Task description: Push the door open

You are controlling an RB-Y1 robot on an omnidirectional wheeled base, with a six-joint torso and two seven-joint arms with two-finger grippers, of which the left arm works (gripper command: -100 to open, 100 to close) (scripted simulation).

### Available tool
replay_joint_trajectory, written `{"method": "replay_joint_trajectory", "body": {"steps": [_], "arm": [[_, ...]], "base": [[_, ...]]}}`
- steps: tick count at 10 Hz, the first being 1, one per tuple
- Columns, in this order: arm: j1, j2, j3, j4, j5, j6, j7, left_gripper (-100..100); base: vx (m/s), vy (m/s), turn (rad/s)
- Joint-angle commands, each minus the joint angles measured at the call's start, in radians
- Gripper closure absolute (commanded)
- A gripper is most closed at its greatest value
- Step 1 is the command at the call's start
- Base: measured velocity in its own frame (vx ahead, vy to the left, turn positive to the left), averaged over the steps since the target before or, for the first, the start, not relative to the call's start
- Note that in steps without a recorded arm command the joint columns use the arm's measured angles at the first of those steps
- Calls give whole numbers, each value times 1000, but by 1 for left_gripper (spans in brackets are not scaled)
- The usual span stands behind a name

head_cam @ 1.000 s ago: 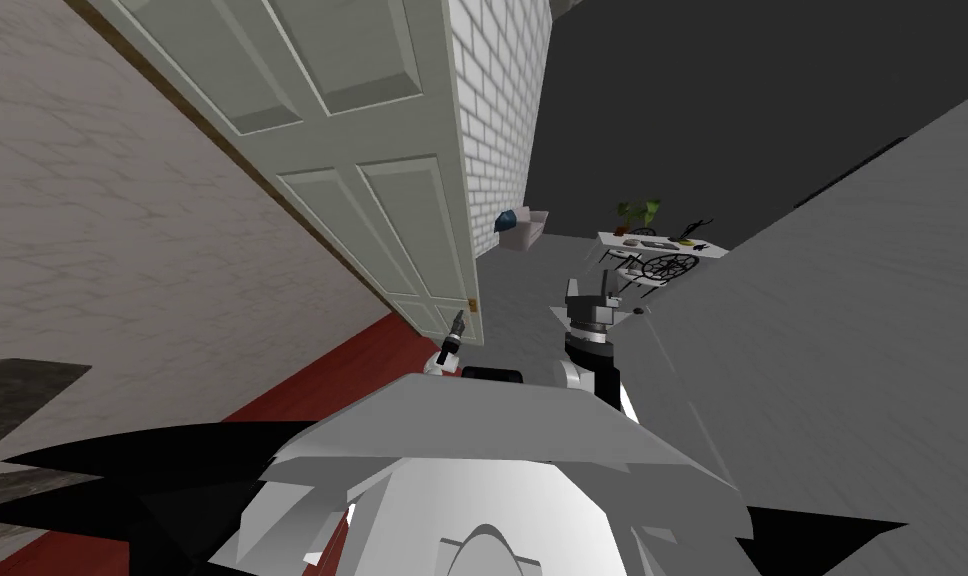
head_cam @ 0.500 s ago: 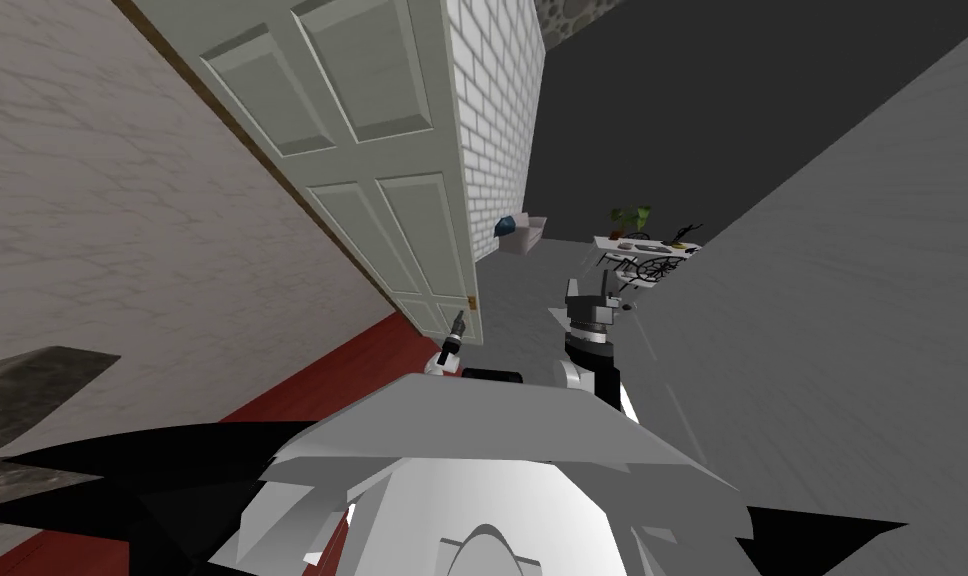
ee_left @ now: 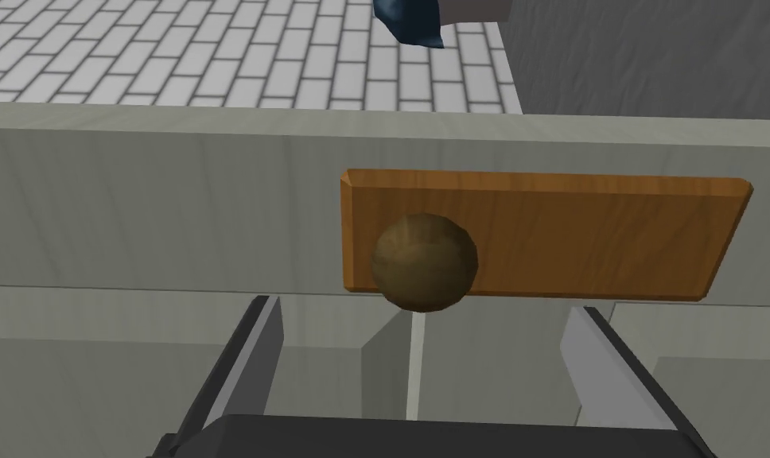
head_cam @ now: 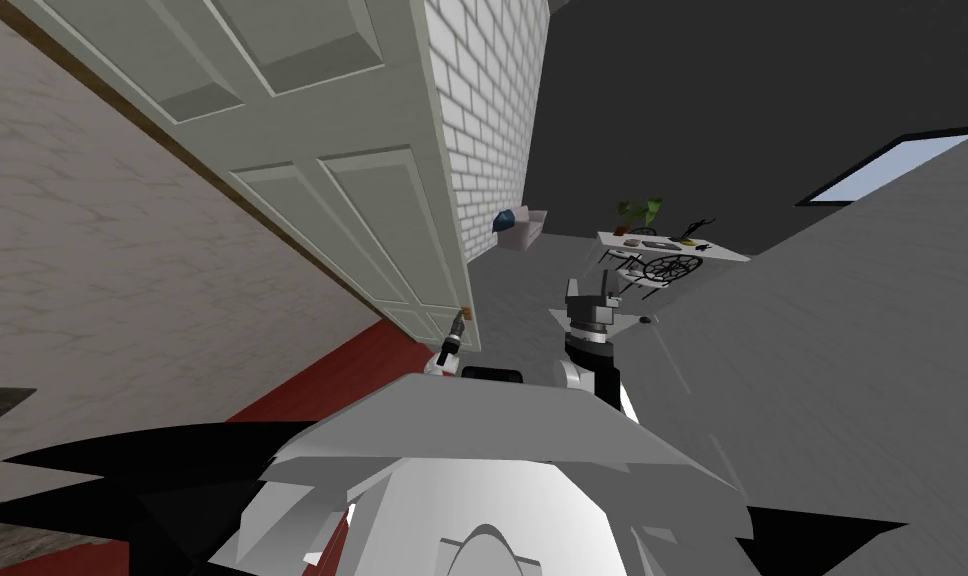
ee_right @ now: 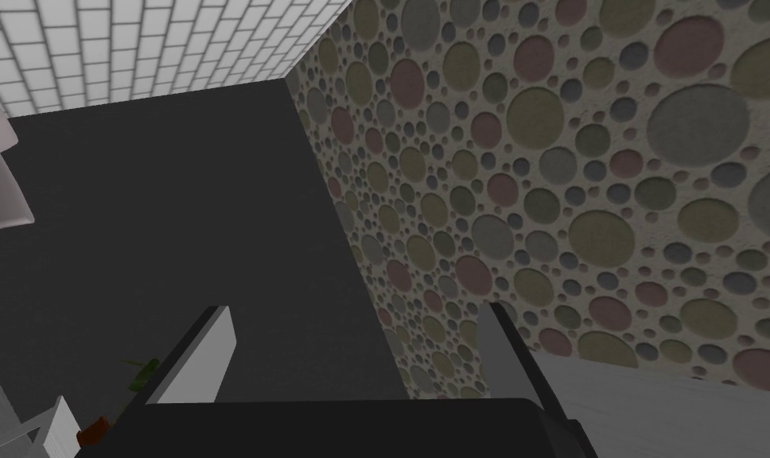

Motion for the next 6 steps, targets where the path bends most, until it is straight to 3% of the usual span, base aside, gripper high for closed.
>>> {"method": "replay_joint_trajectory", "body": {"steps": [1, 3, 4, 6], "arm": [[0, -3, 4, 4, 2, -7, -3, -100], [0, -4, 4, 5, 2, -7, -3, -100], [0, -4, 4, 5, 2, -7, -3, 100], [0, -4, 4, 5, 2, -7, -3, 100]], "base": [[202, -11, -33], [140, -25, -1], [-19, 1, -11], [-25, 7, -10]]}}
